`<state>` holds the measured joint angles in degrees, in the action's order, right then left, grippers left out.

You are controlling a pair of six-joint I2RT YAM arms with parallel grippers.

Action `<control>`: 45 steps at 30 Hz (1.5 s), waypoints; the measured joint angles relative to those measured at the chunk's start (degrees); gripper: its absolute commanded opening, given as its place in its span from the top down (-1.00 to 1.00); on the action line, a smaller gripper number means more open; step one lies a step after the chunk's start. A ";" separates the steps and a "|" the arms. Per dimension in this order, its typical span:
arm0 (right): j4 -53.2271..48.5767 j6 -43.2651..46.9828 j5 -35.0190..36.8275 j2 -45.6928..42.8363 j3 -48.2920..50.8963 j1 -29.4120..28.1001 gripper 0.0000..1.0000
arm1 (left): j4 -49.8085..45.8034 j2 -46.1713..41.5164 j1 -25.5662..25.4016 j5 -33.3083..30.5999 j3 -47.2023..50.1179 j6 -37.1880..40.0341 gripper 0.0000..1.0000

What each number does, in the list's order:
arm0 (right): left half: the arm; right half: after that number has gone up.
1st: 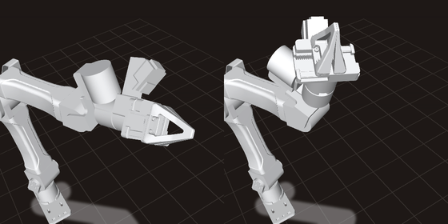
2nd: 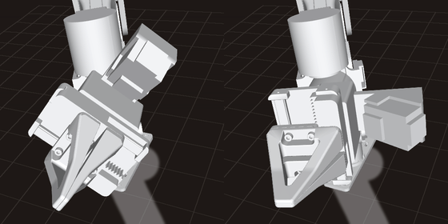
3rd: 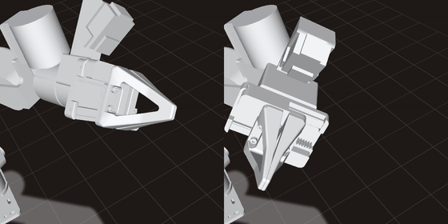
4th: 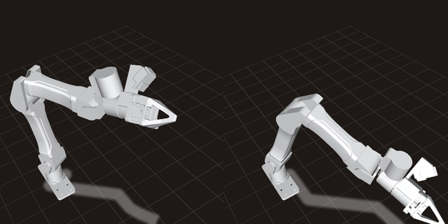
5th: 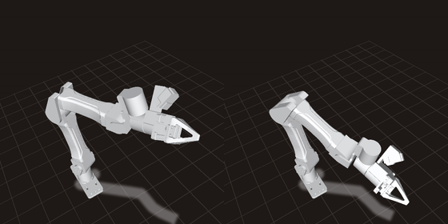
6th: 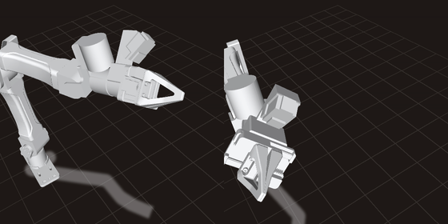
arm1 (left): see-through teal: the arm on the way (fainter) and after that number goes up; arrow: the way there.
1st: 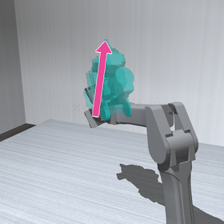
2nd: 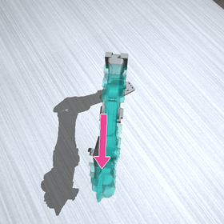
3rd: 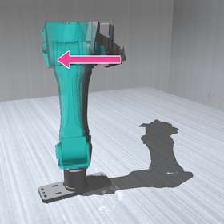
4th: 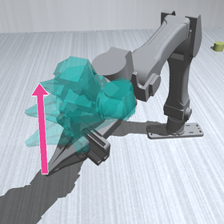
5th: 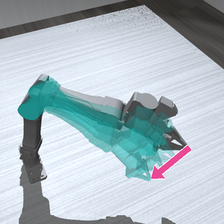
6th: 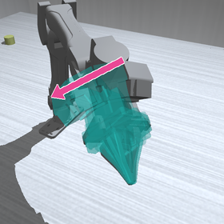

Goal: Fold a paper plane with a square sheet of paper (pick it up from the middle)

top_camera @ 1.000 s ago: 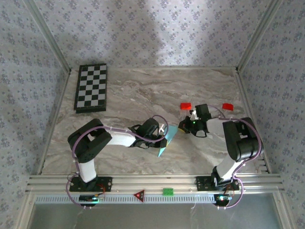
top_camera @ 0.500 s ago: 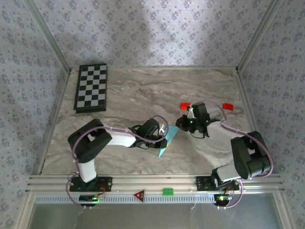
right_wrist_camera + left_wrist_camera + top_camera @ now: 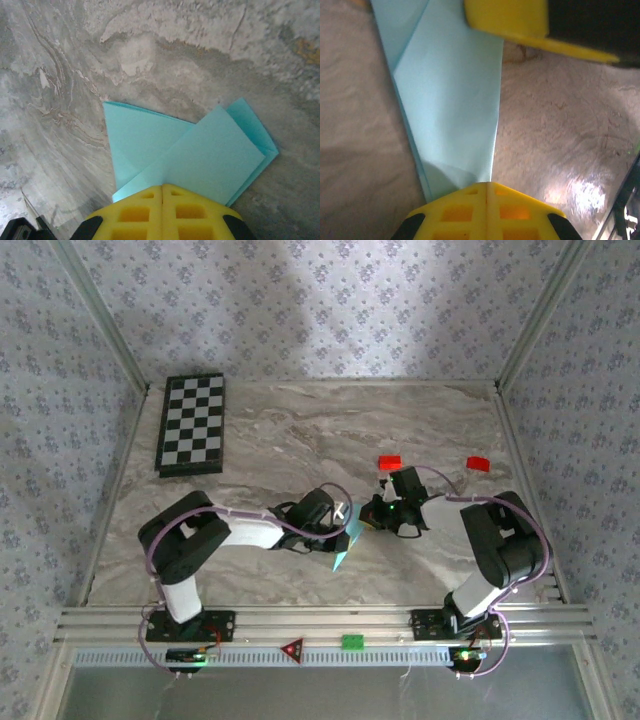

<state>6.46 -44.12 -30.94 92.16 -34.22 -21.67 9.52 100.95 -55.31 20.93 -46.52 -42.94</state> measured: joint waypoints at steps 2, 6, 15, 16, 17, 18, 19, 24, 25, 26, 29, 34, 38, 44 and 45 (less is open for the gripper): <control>0.61 0.02 -0.11 0.11 0.13 0.31 1.00 | -2.32 -2.14 -0.24 0.04 0.22 0.00 0.95; 1.14 0.00 -0.04 0.13 0.28 0.33 1.00 | -4.02 -5.09 -0.61 0.31 0.20 0.04 0.94; 1.51 0.00 0.04 0.20 0.33 0.33 1.00 | -6.36 -1.44 -0.87 1.53 -4.61 1.11 0.96; 1.51 0.00 0.04 0.20 0.33 0.33 1.00 | -6.38 -0.92 -0.98 1.55 -4.90 1.20 0.96; 1.51 0.02 0.04 0.20 0.33 0.33 1.00 | -6.43 -0.55 -1.07 1.53 -4.87 1.36 0.96; 1.51 0.02 0.04 0.20 0.33 0.33 1.00 | -6.62 -0.26 -1.07 1.46 -4.87 1.36 0.97; 1.51 0.02 0.04 0.20 0.33 0.33 1.00 | -6.73 0.04 -1.09 1.29 -4.76 1.36 0.97; 1.51 0.04 0.04 0.22 0.33 0.35 1.00 | -6.10 0.85 -1.05 1.09 -2.60 1.31 0.98; 1.49 0.11 0.00 0.22 0.33 0.39 1.00 | -4.96 0.85 -1.07 1.11 -1.57 1.07 0.98; 1.49 0.20 -0.04 0.24 0.33 0.44 1.00 | -3.48 0.74 -1.03 1.20 -0.76 0.85 0.98; 1.51 0.46 -0.35 0.31 0.33 0.61 1.00 | 0.72 0.24 -0.96 1.40 1.64 -0.04 0.98; 1.31 1.31 -1.62 0.42 0.31 1.20 0.93 | 5.40 -0.22 -0.96 1.53 4.17 -1.29 0.98; -1.33 2.23 -1.81 -1.01 -0.39 1.68 0.89 | 7.67 -0.59 -0.96 1.62 5.66 -2.21 1.00; -3.72 3.26 -0.48 -8.44 -1.68 -1.36 0.91 | 7.69 -0.61 -0.96 1.62 5.66 -3.13 1.00; -3.69 3.19 0.00 -9.27 -1.60 -2.62 0.91 | 7.72 -0.61 -0.96 1.57 5.66 -3.23 1.00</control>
<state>2.76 -40.93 -30.94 82.89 -35.81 -24.29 17.23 100.33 -56.27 22.50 -40.86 -46.17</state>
